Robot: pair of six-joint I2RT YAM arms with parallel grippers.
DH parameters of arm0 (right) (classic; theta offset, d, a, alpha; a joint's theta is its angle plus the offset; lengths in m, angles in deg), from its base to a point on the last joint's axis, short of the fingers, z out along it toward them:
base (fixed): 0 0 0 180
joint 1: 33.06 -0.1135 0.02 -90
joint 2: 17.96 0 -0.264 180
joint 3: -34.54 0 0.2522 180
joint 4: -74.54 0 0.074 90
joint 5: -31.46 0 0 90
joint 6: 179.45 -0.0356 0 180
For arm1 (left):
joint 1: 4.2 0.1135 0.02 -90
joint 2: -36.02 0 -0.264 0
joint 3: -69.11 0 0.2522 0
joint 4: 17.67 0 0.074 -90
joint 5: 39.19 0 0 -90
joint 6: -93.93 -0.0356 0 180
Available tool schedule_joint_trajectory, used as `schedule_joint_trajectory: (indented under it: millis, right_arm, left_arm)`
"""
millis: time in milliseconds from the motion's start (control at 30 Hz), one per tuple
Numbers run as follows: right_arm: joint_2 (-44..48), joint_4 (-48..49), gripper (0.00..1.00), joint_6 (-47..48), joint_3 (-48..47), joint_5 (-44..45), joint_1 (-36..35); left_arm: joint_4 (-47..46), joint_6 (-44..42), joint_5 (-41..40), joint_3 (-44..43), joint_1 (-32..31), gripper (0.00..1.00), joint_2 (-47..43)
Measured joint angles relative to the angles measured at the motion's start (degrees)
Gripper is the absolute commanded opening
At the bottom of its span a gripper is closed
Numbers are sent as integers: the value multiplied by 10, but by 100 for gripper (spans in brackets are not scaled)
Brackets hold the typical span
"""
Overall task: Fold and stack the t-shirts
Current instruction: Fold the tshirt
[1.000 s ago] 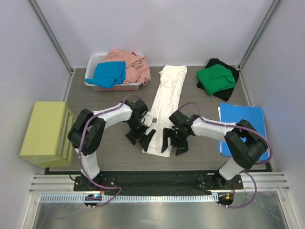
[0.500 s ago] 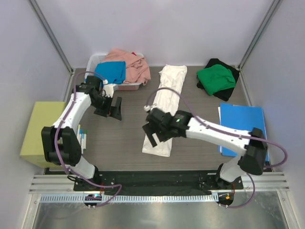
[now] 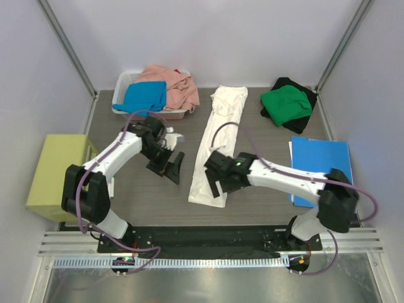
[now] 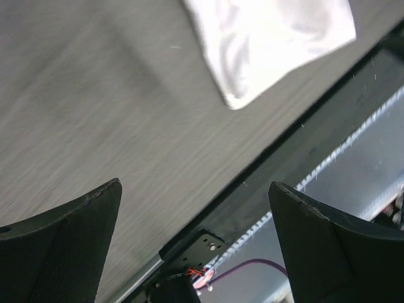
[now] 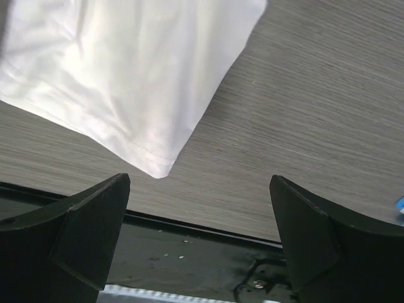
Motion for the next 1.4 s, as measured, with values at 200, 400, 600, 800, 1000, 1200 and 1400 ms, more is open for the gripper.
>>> schedule_joint_trajectory:
  millis: [200,400,600,800,1000,1200,1400]
  right_arm:
    - [129,60,90,-71,61,-128,103]
    - [117,98,88,-134,136,-261,158]
    - [117,108,86,-173,193,-336,172]
    - [115,143,76,-191,211,-365,184]
    - [77,187,75,-196,222,-381,200]
    - [45,228,73,-198,230,-393,221]
    - [24,261,69,-198,232,-405,236]
  left_arm:
    - [-2,21,2,0,-96,100,47]
    - [-29,50,2,13,-112,100,61]
    - [-55,75,3,41,-125,100,63]
    - [-76,94,3,48,-147,100,85]
    - [-99,106,2,48,-163,100,122]
    - [-107,120,7,41,-171,100,137]
    - [-110,134,17,31,-178,96,149]
